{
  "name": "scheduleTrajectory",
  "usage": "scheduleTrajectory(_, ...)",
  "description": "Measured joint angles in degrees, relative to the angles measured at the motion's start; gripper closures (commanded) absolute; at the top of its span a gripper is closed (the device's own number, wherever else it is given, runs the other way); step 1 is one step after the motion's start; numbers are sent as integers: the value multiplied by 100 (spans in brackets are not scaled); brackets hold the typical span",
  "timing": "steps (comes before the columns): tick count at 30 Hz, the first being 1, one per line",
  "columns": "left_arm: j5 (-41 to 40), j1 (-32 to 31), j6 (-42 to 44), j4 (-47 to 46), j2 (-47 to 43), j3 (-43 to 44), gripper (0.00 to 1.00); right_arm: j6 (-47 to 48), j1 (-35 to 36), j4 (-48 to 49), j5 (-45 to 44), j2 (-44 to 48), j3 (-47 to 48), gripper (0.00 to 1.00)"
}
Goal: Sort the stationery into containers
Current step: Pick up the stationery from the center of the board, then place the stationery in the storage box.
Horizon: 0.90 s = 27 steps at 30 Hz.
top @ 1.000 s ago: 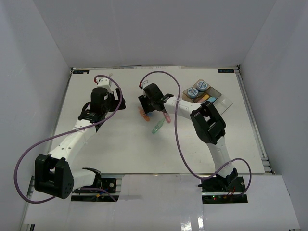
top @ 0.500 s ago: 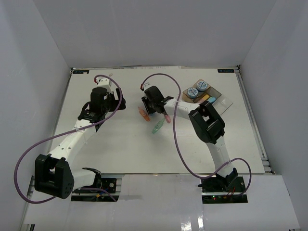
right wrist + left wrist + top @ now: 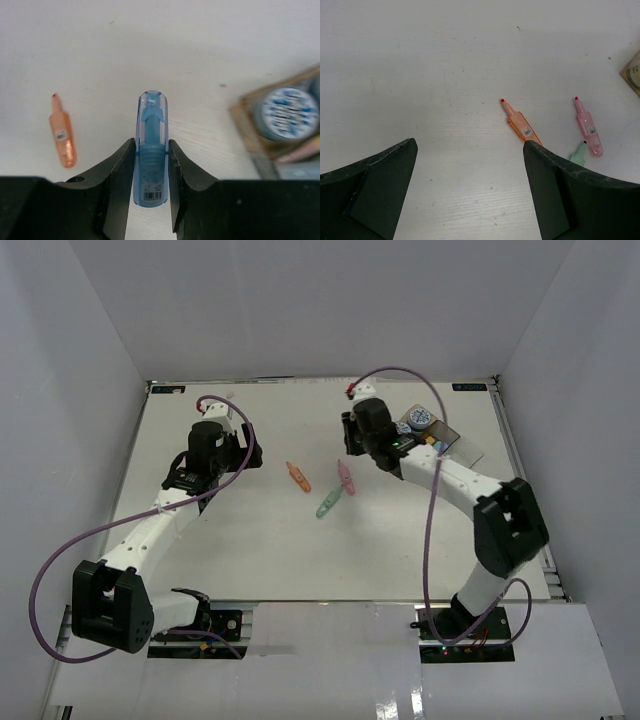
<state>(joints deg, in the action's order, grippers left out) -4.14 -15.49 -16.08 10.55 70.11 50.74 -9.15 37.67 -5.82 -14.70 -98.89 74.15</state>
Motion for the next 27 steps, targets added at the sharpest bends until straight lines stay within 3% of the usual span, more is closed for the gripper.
scheduleTrajectory(5,13,2,-11,0,0,0,2,-461,-1410,254,-376,1403,-1202,66)
scheduleTrajectory(11,33,0,-33,0,0,0,2,-960,-2756,162,-640,1790,-2326,65)
scheduleTrajectory(18,35,2,-50,0,0,0,2,-1307,-3191,214,-610,1574,-2426,61)
scheduleTrajectory(27,57,0,-48,0,0,0,2,-1541,-3316,245,-570,1141,-2323,44)
